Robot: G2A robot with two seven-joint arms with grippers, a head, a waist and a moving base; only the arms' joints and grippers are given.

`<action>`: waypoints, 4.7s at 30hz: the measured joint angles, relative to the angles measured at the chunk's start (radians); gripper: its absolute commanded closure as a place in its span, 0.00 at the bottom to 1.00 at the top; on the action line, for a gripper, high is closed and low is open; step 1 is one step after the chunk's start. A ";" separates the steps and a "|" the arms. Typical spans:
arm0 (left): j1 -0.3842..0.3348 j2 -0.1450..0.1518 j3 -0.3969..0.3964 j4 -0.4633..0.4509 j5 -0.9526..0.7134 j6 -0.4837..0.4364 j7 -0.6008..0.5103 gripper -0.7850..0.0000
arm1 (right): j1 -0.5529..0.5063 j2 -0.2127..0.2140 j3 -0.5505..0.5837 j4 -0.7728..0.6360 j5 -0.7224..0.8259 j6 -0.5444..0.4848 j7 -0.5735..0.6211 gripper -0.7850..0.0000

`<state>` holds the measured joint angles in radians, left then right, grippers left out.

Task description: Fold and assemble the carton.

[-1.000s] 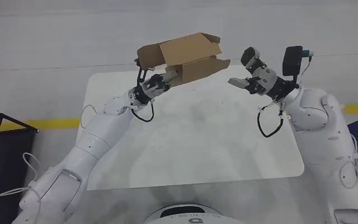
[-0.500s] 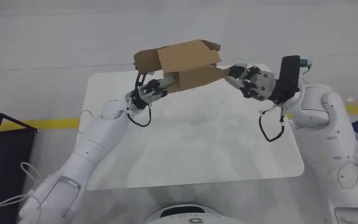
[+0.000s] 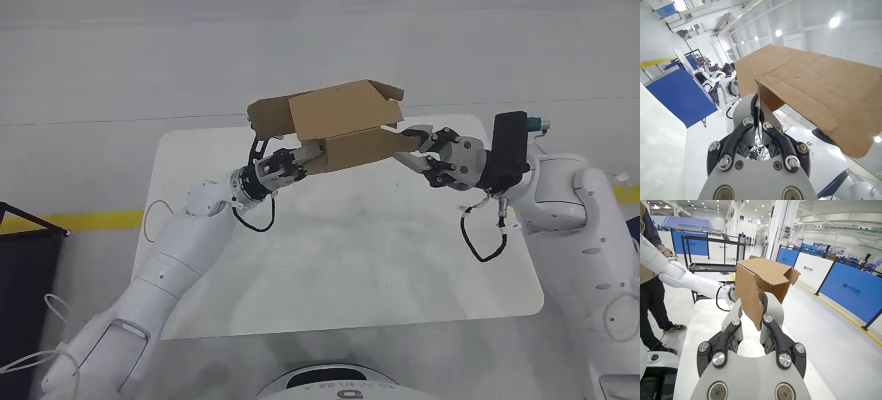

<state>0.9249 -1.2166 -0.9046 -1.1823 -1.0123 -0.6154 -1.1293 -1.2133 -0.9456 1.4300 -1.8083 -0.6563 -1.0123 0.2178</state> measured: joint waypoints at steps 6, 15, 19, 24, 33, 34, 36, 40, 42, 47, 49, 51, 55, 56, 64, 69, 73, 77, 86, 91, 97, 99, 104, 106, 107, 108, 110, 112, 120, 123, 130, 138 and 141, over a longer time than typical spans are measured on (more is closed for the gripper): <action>0.005 -0.002 -0.019 0.008 0.051 0.021 0.025 0.00 | -0.001 0.012 -0.008 -0.010 -0.003 0.000 0.016 1.00; 0.126 0.046 -0.191 0.001 0.221 0.043 0.227 0.00 | 0.011 0.027 0.030 -0.007 -0.161 0.000 0.048 1.00; 0.231 0.081 -0.303 -0.091 0.325 0.093 0.305 0.00 | 0.014 0.032 0.052 -0.031 -0.320 0.022 0.097 1.00; 0.386 0.100 -0.391 -0.307 0.293 0.172 0.369 0.00 | 0.012 0.034 0.046 -0.057 -0.494 0.057 0.091 1.00; 0.460 0.097 -0.401 -0.418 0.172 0.201 0.368 0.00 | 0.012 0.034 0.044 -0.059 -0.530 0.069 0.084 1.00; 0.460 0.097 -0.401 -0.418 0.172 0.201 0.368 0.00 | 0.012 0.034 0.044 -0.059 -0.530 0.069 0.084 1.00; 0.460 0.097 -0.401 -0.418 0.172 0.201 0.368 0.00 | 0.012 0.034 0.044 -0.059 -0.530 0.069 0.084 1.00; 0.468 0.081 -0.351 -0.411 0.084 0.225 0.414 0.00 | 0.003 0.032 0.028 -0.066 -0.531 0.086 0.064 1.00; 0.449 0.068 -0.298 -0.379 0.022 0.258 0.410 0.00 | 0.007 0.031 0.015 -0.082 -0.546 0.093 0.049 1.00; 0.366 0.033 -0.187 -0.278 -0.088 0.308 0.384 0.00 | 0.019 0.029 -0.018 -0.104 -0.596 0.106 0.024 1.00; 0.334 0.024 -0.158 -0.245 -0.072 0.317 0.372 0.00 | 0.022 0.028 -0.028 -0.104 -0.610 0.108 0.016 1.00; 0.307 0.013 -0.131 -0.222 -0.076 0.314 0.359 0.14 | 0.025 0.028 -0.038 -0.105 -0.621 0.103 0.008 1.00; 0.266 -0.003 -0.095 -0.187 -0.057 0.302 0.334 0.32 | 0.026 0.029 -0.046 -0.105 -0.630 0.089 -0.001 1.00; 0.257 -0.008 -0.088 -0.178 -0.053 0.294 0.332 0.36 | 0.025 0.029 -0.046 -0.103 -0.629 0.086 -0.004 1.00; 0.211 -0.030 -0.062 -0.137 -0.001 0.247 0.316 0.51 | 0.009 0.036 -0.030 -0.102 -0.609 0.026 -0.030 1.00; 0.186 -0.038 -0.055 -0.115 0.067 0.230 0.309 0.56 | 0.002 0.040 -0.024 -0.104 -0.601 0.008 -0.029 1.00; 0.181 -0.043 -0.060 -0.113 0.074 0.218 0.302 0.53 | 0.000 0.042 -0.019 -0.099 -0.592 0.005 -0.029 1.00; 0.184 -0.043 -0.078 -0.108 0.087 0.213 0.282 0.42 | -0.008 0.045 -0.002 -0.088 -0.558 0.003 -0.045 1.00; 0.198 -0.039 -0.123 -0.100 0.105 0.222 0.233 0.32 | -0.031 0.049 0.009 -0.096 -0.501 0.000 -0.069 1.00; 0.193 -0.044 -0.122 -0.098 0.104 0.218 0.214 0.36 | -0.035 0.052 -0.003 -0.105 -0.488 0.000 -0.062 1.00; 0.182 -0.056 -0.114 -0.091 0.082 0.197 0.180 0.63 | -0.029 0.052 -0.035 -0.103 -0.497 0.009 -0.017 1.00; 0.178 -0.058 -0.116 -0.083 0.080 0.193 0.173 0.76 | -0.024 0.052 -0.037 -0.100 -0.494 0.017 -0.005 1.00; 0.172 -0.063 -0.123 -0.068 0.080 0.187 0.156 1.00 | -0.020 0.055 -0.026 -0.103 -0.488 0.024 0.018 1.00; 0.169 -0.064 -0.124 -0.064 0.080 0.186 0.151 1.00 | -0.019 0.056 -0.026 -0.107 -0.485 0.019 0.023 0.56; 0.167 -0.066 -0.123 -0.061 0.077 0.184 0.149 1.00 | -0.018 0.057 -0.027 -0.109 -0.482 0.016 0.026 0.00; 0.166 -0.068 -0.123 -0.059 0.073 0.183 0.146 1.00 | -0.017 0.057 -0.029 -0.109 -0.480 0.015 0.028 0.00; 0.165 -0.073 -0.122 -0.050 0.052 0.177 0.145 1.00 | -0.013 0.057 -0.033 -0.108 -0.473 0.018 0.031 0.00; 0.166 -0.078 -0.125 -0.039 0.013 0.173 0.149 1.00 | -0.009 0.058 -0.028 -0.105 -0.465 0.024 0.031 0.00; 0.169 -0.093 -0.157 0.026 -0.213 0.281 0.056 1.00 | -0.046 0.072 0.103 -0.087 -0.470 0.072 0.025 0.00; 0.158 -0.092 -0.166 0.044 -0.238 0.359 -0.001 1.00 | -0.055 0.074 0.125 -0.090 -0.467 0.075 0.024 0.00; 0.157 -0.092 -0.166 0.044 -0.226 0.355 -0.001 1.00 | -0.054 0.073 0.123 -0.090 -0.467 0.075 0.024 0.00; 0.203 -0.090 -0.182 0.034 -0.274 0.474 -0.082 1.00 | -0.065 0.069 0.133 -0.145 -0.641 0.270 0.040 0.00; 0.195 -0.086 -0.193 0.054 -0.242 0.489 -0.160 1.00 | -0.066 0.067 0.136 -0.166 -0.694 0.344 0.020 0.00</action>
<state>1.1202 -1.3022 -1.0978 -1.1280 -1.2539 -0.1267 -1.2896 -1.2789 -0.8785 1.5662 -1.9741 -1.3504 -0.6684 0.2374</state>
